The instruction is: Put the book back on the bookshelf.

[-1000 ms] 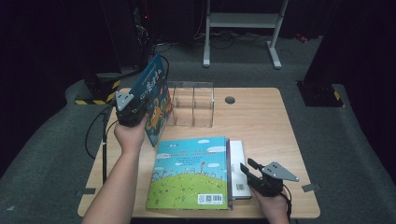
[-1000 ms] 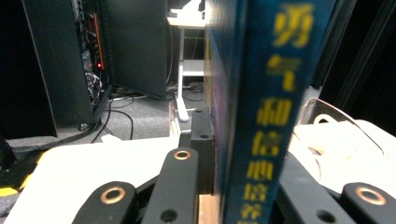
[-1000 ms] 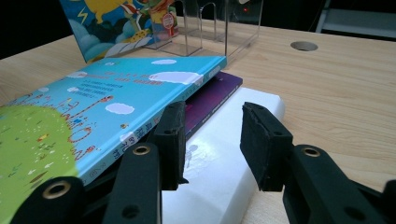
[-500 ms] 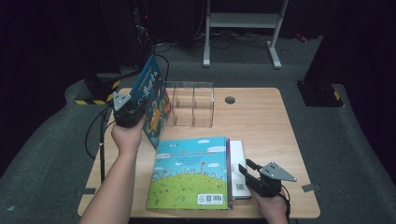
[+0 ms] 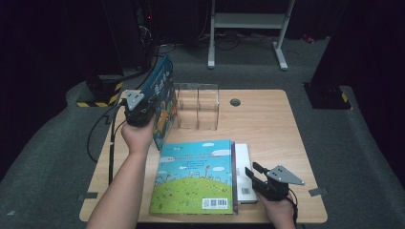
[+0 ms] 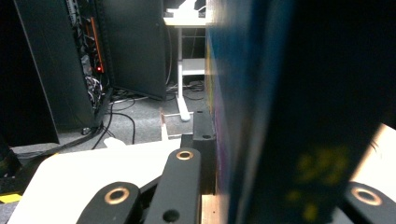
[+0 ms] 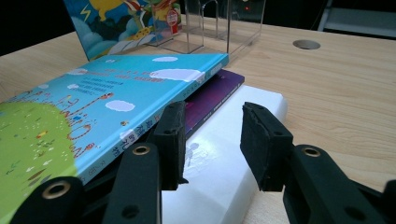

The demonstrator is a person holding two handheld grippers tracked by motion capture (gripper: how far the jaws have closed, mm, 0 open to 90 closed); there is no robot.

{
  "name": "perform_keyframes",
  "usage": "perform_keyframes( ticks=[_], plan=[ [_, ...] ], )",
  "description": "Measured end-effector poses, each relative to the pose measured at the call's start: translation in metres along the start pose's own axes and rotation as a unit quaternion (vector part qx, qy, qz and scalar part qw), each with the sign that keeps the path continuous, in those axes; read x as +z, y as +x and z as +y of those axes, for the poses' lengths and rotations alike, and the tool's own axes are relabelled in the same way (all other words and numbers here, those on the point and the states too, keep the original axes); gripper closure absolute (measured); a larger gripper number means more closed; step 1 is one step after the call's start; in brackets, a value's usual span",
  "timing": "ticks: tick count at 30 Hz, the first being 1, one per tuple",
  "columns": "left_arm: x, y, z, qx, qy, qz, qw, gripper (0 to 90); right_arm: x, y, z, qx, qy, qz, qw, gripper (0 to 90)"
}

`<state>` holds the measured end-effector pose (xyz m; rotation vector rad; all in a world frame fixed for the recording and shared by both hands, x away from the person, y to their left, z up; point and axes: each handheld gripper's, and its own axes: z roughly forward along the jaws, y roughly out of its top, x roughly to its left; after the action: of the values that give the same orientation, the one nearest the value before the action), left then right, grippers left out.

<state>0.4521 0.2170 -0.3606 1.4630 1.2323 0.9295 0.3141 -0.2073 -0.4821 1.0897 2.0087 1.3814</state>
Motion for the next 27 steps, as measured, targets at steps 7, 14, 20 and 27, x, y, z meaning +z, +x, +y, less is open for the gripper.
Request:
perform_keyframes(
  ticks=[7,14,20,27],
  plan=[
    [0.002,0.004,0.012,-0.011,-0.014,0.003,0.9998,83.3,-0.001,-0.002,0.000,0.001,-0.003,-0.001,1.0000,60.4],
    [0.012,0.005,0.018,-0.010,-0.022,0.010,0.9997,83.3,-0.001,-0.002,0.001,0.002,-0.004,0.000,1.0000,60.4],
    [0.022,0.007,0.016,-0.012,-0.019,0.018,0.9996,83.3,-0.002,-0.005,0.000,0.003,-0.004,-0.001,1.0000,60.4],
    [0.027,0.008,0.011,-0.011,-0.024,0.025,0.9993,83.3,-0.003,-0.006,0.000,0.006,-0.005,-0.001,1.0000,60.4]
  ],
)
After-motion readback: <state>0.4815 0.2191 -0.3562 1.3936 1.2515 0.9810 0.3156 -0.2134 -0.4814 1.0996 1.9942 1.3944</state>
